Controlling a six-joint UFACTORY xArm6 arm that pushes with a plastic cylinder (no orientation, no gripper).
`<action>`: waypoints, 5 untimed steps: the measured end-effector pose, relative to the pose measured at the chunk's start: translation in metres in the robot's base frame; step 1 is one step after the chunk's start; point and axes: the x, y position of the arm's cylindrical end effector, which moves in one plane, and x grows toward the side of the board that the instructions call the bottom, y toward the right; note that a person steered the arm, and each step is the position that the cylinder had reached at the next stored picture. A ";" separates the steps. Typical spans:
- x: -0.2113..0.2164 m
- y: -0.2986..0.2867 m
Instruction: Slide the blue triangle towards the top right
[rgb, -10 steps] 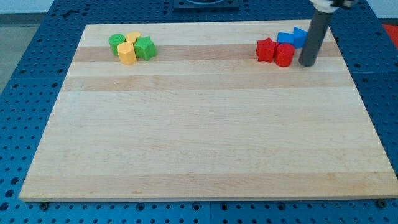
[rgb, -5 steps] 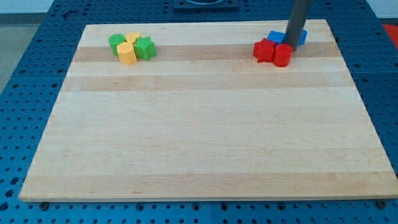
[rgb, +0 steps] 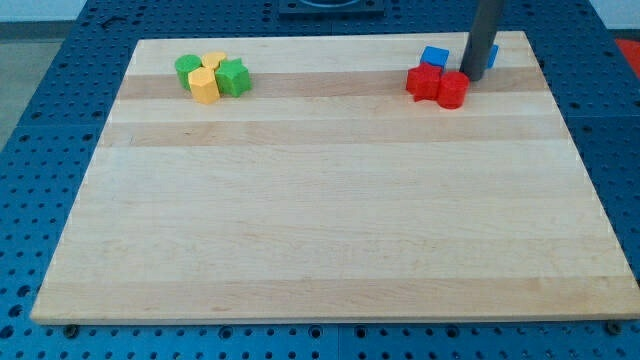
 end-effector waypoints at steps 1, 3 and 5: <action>-0.007 0.010; -0.022 0.014; -0.039 0.025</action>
